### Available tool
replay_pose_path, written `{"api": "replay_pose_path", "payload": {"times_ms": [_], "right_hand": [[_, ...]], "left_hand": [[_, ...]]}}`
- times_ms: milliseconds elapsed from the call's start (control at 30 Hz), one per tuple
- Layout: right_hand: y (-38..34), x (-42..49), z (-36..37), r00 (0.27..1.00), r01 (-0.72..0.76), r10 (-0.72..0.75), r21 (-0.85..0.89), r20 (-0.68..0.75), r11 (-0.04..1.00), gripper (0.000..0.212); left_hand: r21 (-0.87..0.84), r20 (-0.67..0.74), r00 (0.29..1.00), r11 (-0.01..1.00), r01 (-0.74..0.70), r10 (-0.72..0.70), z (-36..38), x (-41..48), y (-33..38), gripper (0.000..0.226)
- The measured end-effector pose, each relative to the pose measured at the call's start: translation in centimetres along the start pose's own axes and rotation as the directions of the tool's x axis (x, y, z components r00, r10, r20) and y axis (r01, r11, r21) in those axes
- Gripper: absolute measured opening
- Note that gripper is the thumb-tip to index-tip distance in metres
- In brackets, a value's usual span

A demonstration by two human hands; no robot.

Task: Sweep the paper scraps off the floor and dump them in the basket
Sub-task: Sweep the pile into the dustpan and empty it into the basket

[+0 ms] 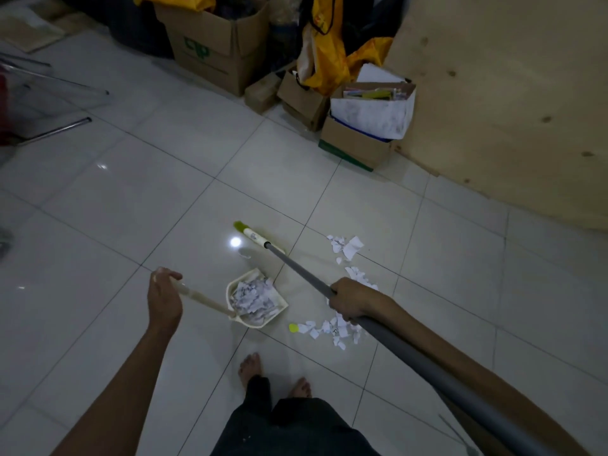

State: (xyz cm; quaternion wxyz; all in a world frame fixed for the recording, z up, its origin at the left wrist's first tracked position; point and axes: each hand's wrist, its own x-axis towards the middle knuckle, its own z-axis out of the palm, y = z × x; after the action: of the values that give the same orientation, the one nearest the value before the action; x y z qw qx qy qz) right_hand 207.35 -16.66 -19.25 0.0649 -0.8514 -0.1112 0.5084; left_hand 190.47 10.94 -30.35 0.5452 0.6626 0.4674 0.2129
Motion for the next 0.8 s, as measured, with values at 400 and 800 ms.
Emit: {"api": "replay_pose_path", "payload": {"times_ms": [400,800], "right_hand": [[-7.6,5.3,0.9,0.998,0.058,-0.059,-0.209,0.003,0.976,0.035],[-5.2,4.4,1.0,0.992,0.089,-0.055,-0.316,0.115,0.944,0.014]], "left_hand": [[-0.096,-0.217,0.968,0.989,0.111,-0.130,-1.5,-0.3,0.5,0.026],[-0.022,-0.097,0.995,1.000,0.021,-0.023,0.4,-1.9,0.8,0.026]]}}
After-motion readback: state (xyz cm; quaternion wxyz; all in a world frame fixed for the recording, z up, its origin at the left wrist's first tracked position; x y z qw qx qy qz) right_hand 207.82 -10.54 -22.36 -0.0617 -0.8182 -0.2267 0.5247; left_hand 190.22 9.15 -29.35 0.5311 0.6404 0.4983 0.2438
